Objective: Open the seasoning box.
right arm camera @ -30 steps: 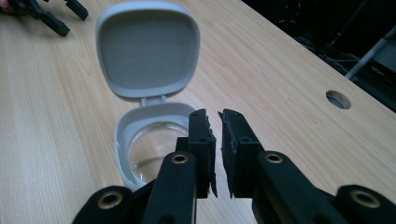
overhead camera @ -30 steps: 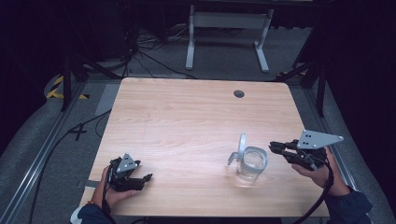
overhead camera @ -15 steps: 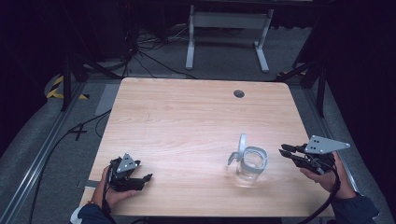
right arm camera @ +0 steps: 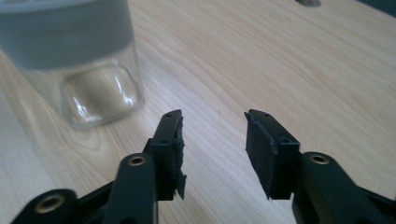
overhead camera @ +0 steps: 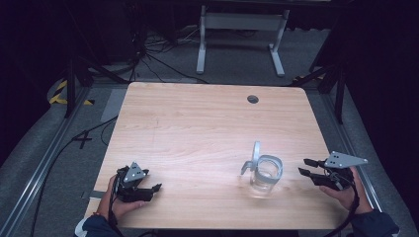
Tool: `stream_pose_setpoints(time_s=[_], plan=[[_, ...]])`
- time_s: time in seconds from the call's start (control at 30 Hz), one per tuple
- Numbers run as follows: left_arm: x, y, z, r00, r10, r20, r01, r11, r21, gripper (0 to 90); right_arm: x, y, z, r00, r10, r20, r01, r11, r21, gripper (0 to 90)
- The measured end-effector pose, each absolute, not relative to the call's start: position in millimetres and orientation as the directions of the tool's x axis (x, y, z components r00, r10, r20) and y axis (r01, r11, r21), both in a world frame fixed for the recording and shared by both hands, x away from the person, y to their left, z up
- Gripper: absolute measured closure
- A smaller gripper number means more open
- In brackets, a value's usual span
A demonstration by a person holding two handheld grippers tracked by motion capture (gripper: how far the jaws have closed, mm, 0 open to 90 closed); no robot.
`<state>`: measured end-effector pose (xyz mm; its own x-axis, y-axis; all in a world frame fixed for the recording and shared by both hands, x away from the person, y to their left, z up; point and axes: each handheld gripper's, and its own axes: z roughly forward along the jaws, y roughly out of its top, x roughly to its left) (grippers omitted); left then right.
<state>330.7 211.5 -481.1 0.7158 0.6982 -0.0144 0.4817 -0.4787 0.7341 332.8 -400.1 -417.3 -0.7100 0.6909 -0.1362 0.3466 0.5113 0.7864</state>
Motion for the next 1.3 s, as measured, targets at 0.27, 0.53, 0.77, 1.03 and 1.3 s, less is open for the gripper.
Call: stream_pose_setpoints(time_s=[0.27,0.53,0.77,1.03,1.3], plan=[[332,212,-480,0.724,0.69,0.0,0.474,-0.498,0.726,28.1,332,-408,-442,-0.692,0.717,-0.084,0.421,0.495,0.76,39.5],[332,210,-481,0.717,0.696,-0.021,0.485,-0.478,0.732,27.7,329,-414,-461,-0.659,0.749,-0.068,0.48,0.488,0.729,26.1],[334,210,-481,0.719,0.694,-0.02,0.485,-0.481,0.731,27.6,332,-417,-467,-0.628,0.778,-0.032,0.51,0.442,0.738,17.1],[335,210,-481,0.727,0.687,-0.012,0.474,-0.489,0.732,27.1,330,-417,-467,-0.624,0.781,-0.035,0.511,0.442,0.738,16.5],[336,209,-481,0.724,0.69,-0.017,0.48,-0.486,0.73,26.3,330,-417,-467,-0.617,0.786,-0.033,0.517,0.437,0.736,15.5]])
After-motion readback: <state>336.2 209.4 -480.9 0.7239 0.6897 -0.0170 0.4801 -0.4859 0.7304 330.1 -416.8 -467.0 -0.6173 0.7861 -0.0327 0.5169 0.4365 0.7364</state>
